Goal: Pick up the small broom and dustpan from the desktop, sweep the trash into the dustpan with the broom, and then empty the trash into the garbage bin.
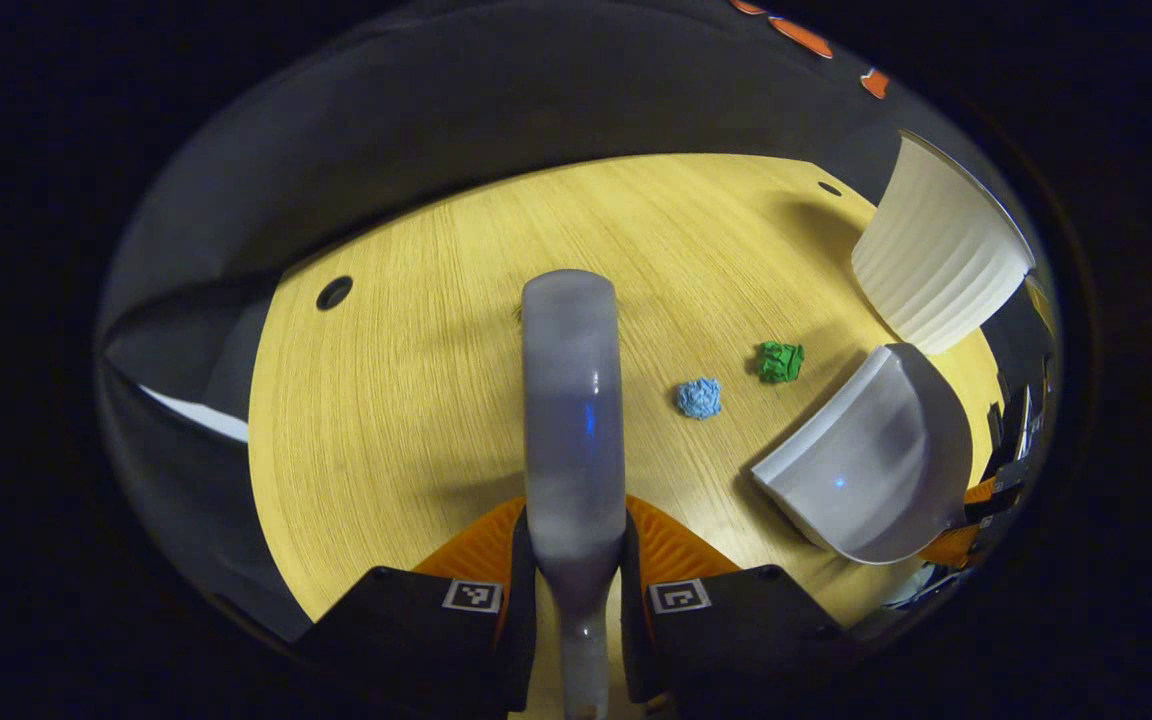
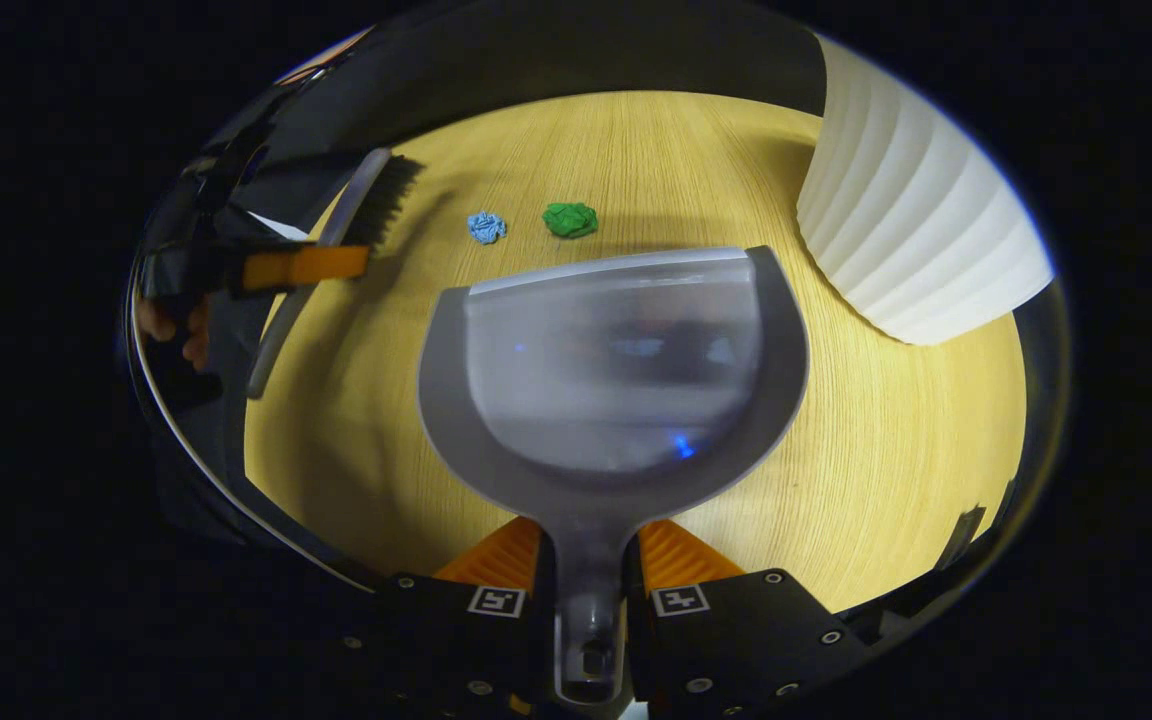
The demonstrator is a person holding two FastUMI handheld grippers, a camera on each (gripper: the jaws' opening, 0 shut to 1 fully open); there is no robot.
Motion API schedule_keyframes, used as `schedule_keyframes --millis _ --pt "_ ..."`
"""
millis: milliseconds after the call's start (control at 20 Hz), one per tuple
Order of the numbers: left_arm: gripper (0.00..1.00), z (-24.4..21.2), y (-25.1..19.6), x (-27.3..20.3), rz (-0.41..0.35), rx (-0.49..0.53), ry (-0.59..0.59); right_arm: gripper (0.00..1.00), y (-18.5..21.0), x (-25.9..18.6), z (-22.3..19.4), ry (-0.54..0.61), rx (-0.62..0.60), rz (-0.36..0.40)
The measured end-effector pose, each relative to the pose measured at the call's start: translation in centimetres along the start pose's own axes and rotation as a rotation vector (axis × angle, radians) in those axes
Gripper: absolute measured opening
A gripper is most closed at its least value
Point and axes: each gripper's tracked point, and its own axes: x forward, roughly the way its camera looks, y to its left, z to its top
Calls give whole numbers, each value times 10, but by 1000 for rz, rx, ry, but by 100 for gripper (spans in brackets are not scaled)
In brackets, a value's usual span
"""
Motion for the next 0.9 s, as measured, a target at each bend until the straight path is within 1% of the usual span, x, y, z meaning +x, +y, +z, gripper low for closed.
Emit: schedule_keyframes --millis 200,350,400,450,550,600,650,900 --pt "40 66 7 -11 -77 115 21 32 0 0 -7 24 -40 2" --pt "40 115 9 -24 -124 187 46 32 4 0 -9 37 -60 20" --pt "40 134 13 -29 -124 207 48 40 4 0 -8 38 -65 21" --pt "40 153 17 -34 -122 225 50 31 2 0 -7 39 -64 21" --pt "40 192 22 -47 -135 265 51 31 4 0 -9 40 -60 24" --pt "40 209 22 -54 -155 288 52 40 3 0 -8 40 -58 27" --pt "40 230 21 -62 -181 311 50 31 3 0 -8 42 -55 30" --pt "40 331 26 -112 -243 394 69 31 4 0 -9 43 -48 35"
